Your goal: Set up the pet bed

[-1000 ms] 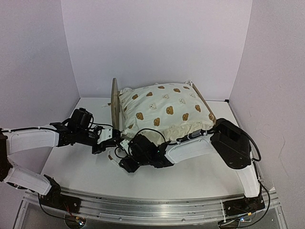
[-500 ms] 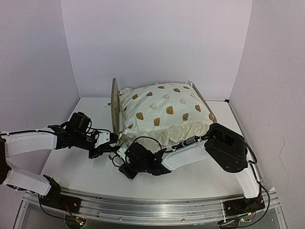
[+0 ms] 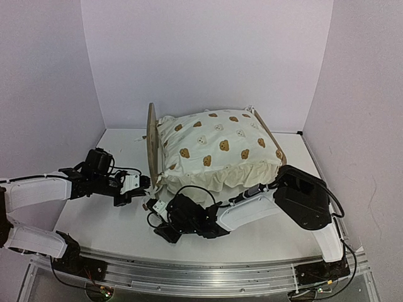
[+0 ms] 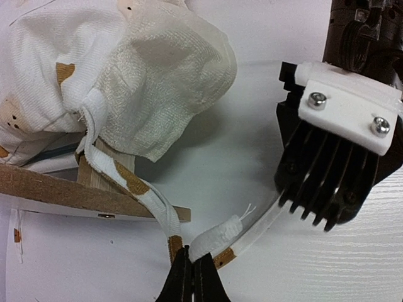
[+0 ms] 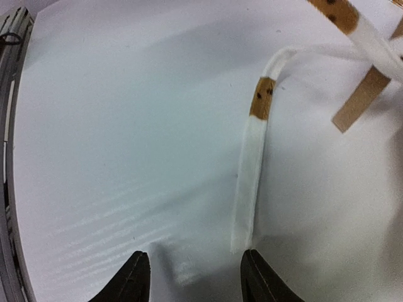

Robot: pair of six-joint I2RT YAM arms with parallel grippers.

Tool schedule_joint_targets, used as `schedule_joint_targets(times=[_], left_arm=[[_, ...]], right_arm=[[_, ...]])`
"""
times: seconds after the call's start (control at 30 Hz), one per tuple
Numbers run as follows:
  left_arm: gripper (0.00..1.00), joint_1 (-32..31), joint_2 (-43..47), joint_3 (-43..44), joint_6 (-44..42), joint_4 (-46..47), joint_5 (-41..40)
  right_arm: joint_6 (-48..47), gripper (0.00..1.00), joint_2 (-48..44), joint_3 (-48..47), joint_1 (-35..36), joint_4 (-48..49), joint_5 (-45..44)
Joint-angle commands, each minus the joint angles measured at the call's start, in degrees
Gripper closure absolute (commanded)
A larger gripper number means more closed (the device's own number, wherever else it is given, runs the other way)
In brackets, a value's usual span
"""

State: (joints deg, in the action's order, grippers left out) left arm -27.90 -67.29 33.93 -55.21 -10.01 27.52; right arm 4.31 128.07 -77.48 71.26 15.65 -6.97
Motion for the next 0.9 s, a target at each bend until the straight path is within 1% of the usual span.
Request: schedule_joint_targets(times=[0.0,0.17,0.37,0.47,0.6,0.7,0.87], left_arm=[[1.00,0.3,0.5,1.4,-0.4,0.5,1.6],[1.00,0.3,1.1,1.6,-0.2,-0.4,2.2],[1.00,0.3,0.9,1.6,0.1,-0.6,2.5],[1.00,0.3,0.5,1.8,0.2,0.0,2.7],[1.00,0.4,-0.3,2.5,0.6,0.2,2.6],[1.00,0.4,-0.2,2.6,0.6,0.4,2.5],[1.00,0.4,-0.4,2.4,1.0,0.5,2.4]], right_arm=[[2.6,0.53,4.2,-6.6,-0.8,-4.4,1.1],[2.8,0.55,5.5,-6.4,-1.0,-7.1,-2.6],[-0.1,0.55,3.0,-6.8,-2.7,-7.3,-4.6],[-1.8,0.54,3.5,-8.9,-4.2,-7.3,-2.7],[-2.6,0.53,6.1,-10.5,-4.4,-7.8,1.5],[-2.0,0.53,7.7,-10.7,-4.0,-8.6,3.1],[-5.4,0.52,9.5,-10.6,-2.4,-9.7,5.8]])
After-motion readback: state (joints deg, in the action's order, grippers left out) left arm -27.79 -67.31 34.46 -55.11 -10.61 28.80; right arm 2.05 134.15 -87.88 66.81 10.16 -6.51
